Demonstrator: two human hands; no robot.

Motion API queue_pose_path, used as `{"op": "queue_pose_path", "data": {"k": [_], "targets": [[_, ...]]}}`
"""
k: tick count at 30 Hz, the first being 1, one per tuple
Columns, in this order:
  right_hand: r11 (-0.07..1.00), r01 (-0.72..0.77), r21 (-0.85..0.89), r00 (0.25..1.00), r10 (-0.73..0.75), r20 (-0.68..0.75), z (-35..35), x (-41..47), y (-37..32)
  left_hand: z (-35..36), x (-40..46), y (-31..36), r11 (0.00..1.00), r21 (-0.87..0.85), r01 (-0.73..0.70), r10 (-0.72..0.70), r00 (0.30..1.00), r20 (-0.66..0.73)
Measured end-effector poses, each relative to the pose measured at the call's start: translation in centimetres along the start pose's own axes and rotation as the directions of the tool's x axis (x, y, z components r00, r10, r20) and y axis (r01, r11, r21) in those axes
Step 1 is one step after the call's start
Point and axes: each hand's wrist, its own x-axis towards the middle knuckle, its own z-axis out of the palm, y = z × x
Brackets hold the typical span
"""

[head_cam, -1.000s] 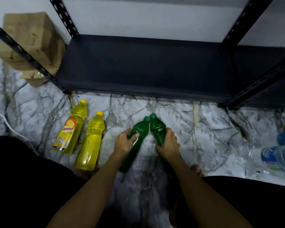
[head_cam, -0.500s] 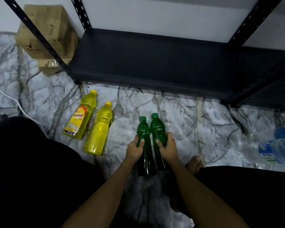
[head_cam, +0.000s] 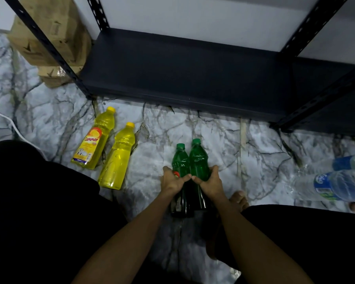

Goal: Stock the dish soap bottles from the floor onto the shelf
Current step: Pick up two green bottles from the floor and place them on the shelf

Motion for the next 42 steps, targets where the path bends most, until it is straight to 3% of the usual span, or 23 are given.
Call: {"op": "queue_pose_path", "data": {"k": [7,10,13,18,20,24,30,34,36,39,42], "targets": [[0.992,0.073,-0.102,0.993,-0.082,-0.086,0.7,1.2,-0.4,-0.7,1.5,0.7,0.986,0.054,-0.158,0.165,0.974,-0.159],[0.998,-0.004,0.062,0.999,0.007,-0.041,0.1,2.0,-0.4,-1.7,2.9,0.0,0.978,-0.085,-0.193,0.182,0.976,-0.119],[0.947,-0.141,0.288,0.988,0.118,0.096,-0.4,2.4,-0.9,-2.1,3.5,-1.2,0.971,-0.144,-0.19,0.182,0.981,-0.066],[0.988,-0.136,0.074,0.988,0.129,0.084,1.6,4.2,1.0,-2.1,3.0,-1.3,0.968,-0.093,-0.234,0.227,0.97,-0.081],[0.979,-0.113,0.171,0.99,0.097,0.101,0.6,2.2,-1.1,-2.5,3.1,-1.2,0.964,-0.021,-0.264,0.263,0.964,-0.046],[0.857,-0.267,0.442,0.962,0.213,0.168,-0.7,1.8,-0.8,-3.0,3.4,-1.0,0.972,0.016,-0.235,0.234,0.972,0.036],[0.83,-0.322,0.456,0.942,0.233,0.24,-1.1,1.5,-0.8,-1.7,2.5,-1.5,0.973,-0.008,-0.23,0.23,0.972,0.043],[0.8,-0.323,0.505,0.946,0.277,0.167,-0.7,2.2,-0.6,-0.6,2.3,-1.8,0.975,0.059,-0.216,0.214,0.976,0.046],[0.875,-0.288,0.389,0.958,0.264,0.117,0.2,2.5,-0.6,-0.1,2.2,-2.0,0.974,0.112,-0.198,0.193,0.98,0.048],[0.98,-0.195,0.026,0.981,0.195,-0.002,1.4,2.6,-0.1,0.4,2.3,-1.8,0.973,0.154,-0.173,0.169,0.985,0.039],[0.993,-0.112,-0.048,0.993,0.11,-0.048,1.2,2.5,-1.0,0.4,2.8,-1.4,0.963,0.181,-0.201,0.2,0.979,0.023]]}}
